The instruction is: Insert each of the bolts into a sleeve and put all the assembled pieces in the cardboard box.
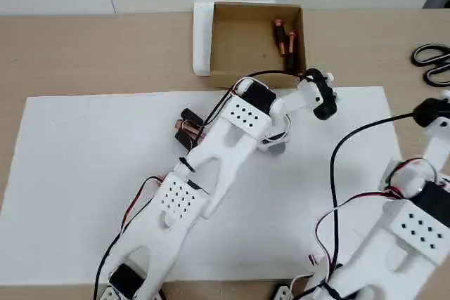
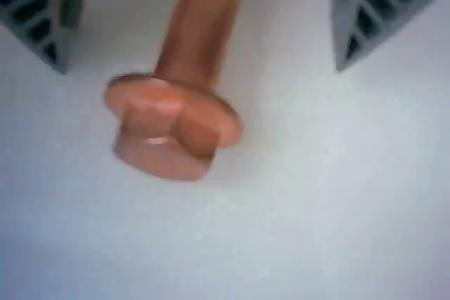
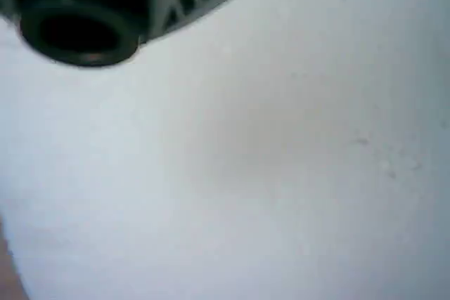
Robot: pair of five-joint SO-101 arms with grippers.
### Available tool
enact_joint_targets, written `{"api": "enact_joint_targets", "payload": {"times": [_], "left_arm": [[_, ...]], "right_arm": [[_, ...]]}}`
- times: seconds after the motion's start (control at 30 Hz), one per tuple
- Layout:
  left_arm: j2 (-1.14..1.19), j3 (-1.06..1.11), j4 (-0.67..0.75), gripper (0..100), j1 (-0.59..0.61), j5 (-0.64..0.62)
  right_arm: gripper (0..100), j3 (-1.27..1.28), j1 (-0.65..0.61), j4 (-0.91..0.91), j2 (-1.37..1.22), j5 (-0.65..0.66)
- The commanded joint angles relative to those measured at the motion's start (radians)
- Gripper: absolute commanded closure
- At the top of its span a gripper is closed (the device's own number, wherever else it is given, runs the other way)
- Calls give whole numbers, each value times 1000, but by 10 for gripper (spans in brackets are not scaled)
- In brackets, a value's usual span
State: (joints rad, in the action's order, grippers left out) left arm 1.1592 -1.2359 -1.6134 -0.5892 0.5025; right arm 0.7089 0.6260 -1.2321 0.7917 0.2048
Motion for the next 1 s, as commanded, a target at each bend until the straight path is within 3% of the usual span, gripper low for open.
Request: {"api": "enact_joint_targets", "payload": {"times": [0.0, 0.43, 0.6, 0.97], "left_arm": [[8, -44, 9, 862, -11, -14], [5, -90, -68, 995, -32, -14], [5, -196, -138, 994, -58, -15], [-14, -381, -140, 994, -64, -143]], "right_arm": [[995, -44, 10, -7, 25, 9], [995, -44, 8, -7, 25, 9], [995, -44, 7, -7, 25, 6], [995, -44, 8, -7, 25, 8]]}}
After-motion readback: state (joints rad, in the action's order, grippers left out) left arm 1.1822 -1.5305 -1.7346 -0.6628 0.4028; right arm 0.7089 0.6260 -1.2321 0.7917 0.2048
